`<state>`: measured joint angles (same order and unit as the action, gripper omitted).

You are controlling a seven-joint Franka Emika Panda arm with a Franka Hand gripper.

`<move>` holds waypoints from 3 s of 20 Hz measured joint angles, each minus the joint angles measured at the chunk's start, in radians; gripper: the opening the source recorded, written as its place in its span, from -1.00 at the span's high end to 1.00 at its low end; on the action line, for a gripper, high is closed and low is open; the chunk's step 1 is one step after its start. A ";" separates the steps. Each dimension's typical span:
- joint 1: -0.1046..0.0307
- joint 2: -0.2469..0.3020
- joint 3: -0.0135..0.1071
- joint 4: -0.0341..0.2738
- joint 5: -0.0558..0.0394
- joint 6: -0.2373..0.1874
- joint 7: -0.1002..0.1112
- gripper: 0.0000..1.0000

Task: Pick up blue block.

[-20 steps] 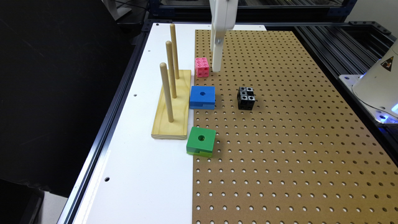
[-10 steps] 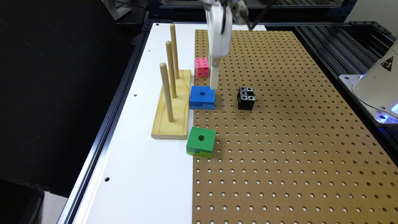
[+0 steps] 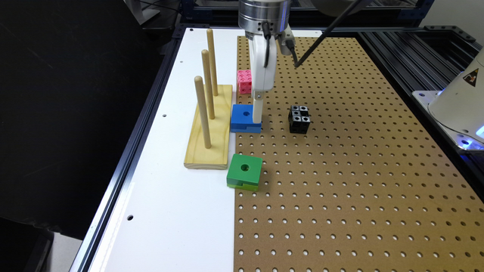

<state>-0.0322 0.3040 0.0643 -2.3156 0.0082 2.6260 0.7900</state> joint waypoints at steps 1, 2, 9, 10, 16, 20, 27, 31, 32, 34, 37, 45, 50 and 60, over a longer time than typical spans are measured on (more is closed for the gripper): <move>0.000 0.001 0.001 0.003 0.0000 0.000 0.000 -1.00; 0.000 0.001 0.002 0.004 0.0000 0.000 0.000 -1.00; 0.000 0.011 0.004 0.018 0.0000 0.001 0.000 -1.00; 0.000 0.018 0.004 0.019 0.0000 0.005 0.000 -1.00; 0.000 0.077 0.005 0.054 0.0000 0.040 0.000 -1.00; 0.001 0.092 0.006 0.074 0.0000 0.040 0.000 -1.00; 0.001 0.111 0.006 0.075 0.0000 0.048 0.000 -1.00; 0.001 0.132 0.007 0.082 -0.0007 0.066 0.000 1.00; 0.001 0.132 0.007 0.082 -0.0007 0.066 0.000 1.00; 0.001 0.132 0.007 0.082 -0.0007 0.066 0.000 1.00; 0.000 0.132 0.006 0.082 -0.0007 0.065 0.000 1.00; -0.003 0.120 0.006 0.082 -0.0007 0.057 0.000 1.00; -0.003 0.081 0.006 0.082 -0.0007 0.025 0.000 1.00; -0.003 -0.019 0.006 0.078 -0.0006 -0.074 0.001 1.00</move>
<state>-0.0357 0.2848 0.0703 -2.2372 0.0076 2.5521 0.7907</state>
